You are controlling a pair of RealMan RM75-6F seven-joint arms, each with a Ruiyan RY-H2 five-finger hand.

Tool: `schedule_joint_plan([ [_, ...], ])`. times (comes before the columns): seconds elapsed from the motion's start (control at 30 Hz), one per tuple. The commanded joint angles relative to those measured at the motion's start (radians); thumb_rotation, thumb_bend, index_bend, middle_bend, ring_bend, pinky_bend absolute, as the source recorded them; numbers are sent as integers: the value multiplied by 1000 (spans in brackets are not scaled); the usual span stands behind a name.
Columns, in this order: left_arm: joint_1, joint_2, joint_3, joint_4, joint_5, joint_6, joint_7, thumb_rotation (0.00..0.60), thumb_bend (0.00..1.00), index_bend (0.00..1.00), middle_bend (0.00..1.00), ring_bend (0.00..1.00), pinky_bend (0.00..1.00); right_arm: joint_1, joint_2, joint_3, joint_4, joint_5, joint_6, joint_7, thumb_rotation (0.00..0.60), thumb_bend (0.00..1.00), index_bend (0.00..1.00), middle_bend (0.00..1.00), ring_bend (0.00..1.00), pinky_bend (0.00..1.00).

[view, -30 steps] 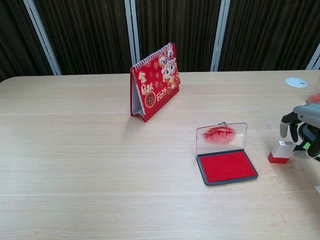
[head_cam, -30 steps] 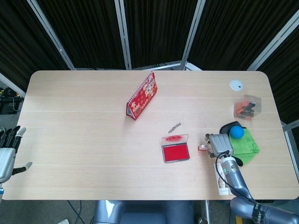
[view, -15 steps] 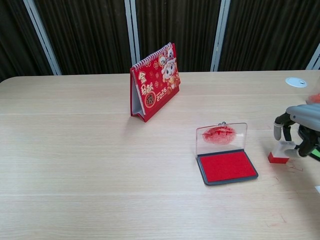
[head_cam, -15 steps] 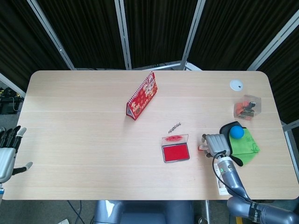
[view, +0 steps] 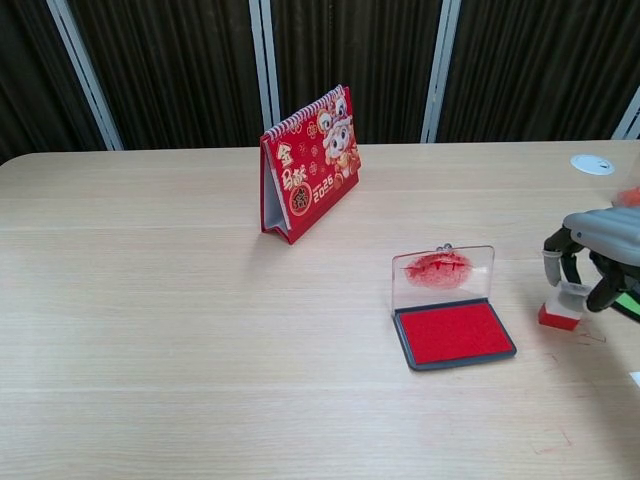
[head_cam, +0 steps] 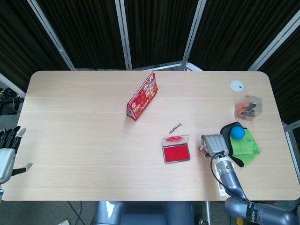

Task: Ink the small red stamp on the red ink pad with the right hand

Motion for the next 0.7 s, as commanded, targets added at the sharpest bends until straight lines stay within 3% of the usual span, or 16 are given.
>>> schedule_joint_plan([
  [0.03,0,0,1,0,0,0,0,600,0,0,0,0,0,2,0,-2,1,-1,1,2,600,383,529,577,803,1000],
  [0.3,-2,-1,1,1,-4,-3,4,600,0,0,0,0,0,2,44,-9,-55,-72,17,48,600,406,546,597,803,1000],
  [0.5,-5,-3,2,0,-8,-8,10,600,0,0,0,0,0,6,131,-40,-147,-267,10,147,600,408,546,598,802,1000],
  [0.7,-7,-6,3,1,-11,-12,16,600,0,0,0,0,0,25,164,-73,-154,-450,3,244,600,416,550,600,803,1000],
])
